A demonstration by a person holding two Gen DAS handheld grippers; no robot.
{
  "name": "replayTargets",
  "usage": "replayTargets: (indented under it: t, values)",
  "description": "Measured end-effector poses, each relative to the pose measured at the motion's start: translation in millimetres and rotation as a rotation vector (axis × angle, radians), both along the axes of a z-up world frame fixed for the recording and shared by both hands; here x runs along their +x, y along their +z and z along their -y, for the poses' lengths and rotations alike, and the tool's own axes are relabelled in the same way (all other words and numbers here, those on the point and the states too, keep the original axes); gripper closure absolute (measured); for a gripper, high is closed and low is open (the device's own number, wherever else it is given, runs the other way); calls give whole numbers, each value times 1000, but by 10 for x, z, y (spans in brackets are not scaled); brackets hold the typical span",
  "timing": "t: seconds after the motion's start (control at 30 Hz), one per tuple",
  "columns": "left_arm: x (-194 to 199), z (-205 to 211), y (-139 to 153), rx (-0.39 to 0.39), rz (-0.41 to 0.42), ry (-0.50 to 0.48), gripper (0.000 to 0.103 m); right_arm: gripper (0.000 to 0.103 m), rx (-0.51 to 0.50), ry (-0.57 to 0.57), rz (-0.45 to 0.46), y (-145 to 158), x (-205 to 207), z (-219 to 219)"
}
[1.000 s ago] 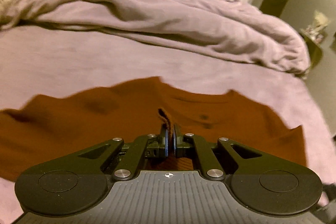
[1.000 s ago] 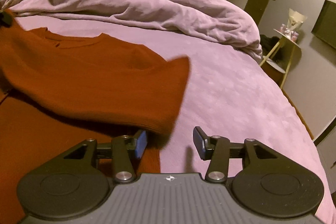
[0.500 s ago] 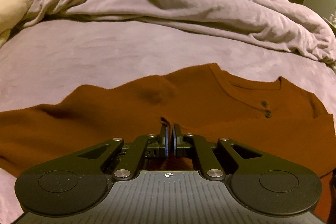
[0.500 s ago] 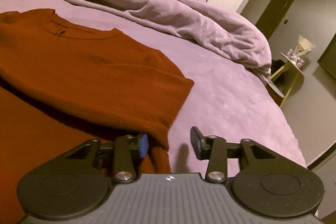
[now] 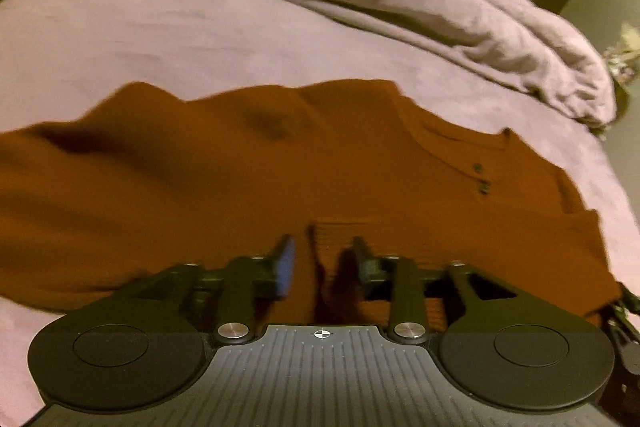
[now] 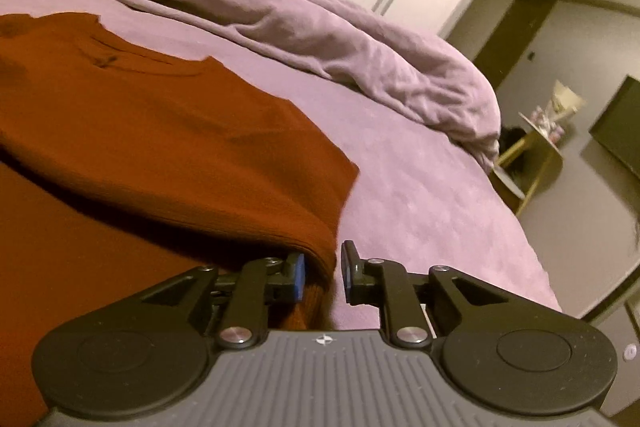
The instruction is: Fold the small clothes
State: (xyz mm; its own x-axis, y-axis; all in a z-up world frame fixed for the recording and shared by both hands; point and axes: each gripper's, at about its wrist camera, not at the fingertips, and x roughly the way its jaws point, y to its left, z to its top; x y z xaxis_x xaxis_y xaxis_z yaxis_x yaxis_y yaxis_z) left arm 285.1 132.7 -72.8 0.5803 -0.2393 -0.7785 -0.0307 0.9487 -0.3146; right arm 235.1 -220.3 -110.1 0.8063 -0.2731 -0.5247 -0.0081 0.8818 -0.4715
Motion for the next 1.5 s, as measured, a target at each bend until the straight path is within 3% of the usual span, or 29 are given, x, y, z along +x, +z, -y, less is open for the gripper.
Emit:
replayTargets:
  t: [0.13,0.2,0.23,0.27,0.37,0.53,0.63,0.87,0.97,1.1,1.23,1.37,1.5]
  values:
    - [55,102,-36,-87,-14,-34,53,86,-6,0,-5,-21,23,-17]
    - [102,195,-51,-57,-23,-63,65,86,-14,2,-5,-27,44,-43]
    - [119,243,-45,-31,-19,-78,86,86,-21,5,-6,-34,46,-57]
    - [138,285,-26,-8,-12,-87,91,86,-32,10,-8,-46,55,-72]
    - [157,328,86,47,35,-77,94,92,-54,14,-13,-67,59,-103]
    - [163,243,341,76,151,-36,94,90,-59,11,2,-45,29,-149]
    - [206,175,399,125,178,-8,94,89,-79,22,-3,-82,5,-180]
    - [287,198,28,245,83,-21,94,90,-83,18,-21,-125,36,-183]
    - [256,185,-105,261,68,-22,93,91,-105,16,-27,-178,75,-159]
    - [228,78,-57,243,59,13,86,90,-126,49,-39,-156,59,-166]
    - [101,-123,116,262,71,94,84,82,-35,44,-56,58,-106,-89]
    - [-92,-230,268,161,114,96,61,82,107,43,-17,353,-286,-34]
    - [-111,-67,200,87,90,48,58,82,174,71,-21,397,-145,-214]
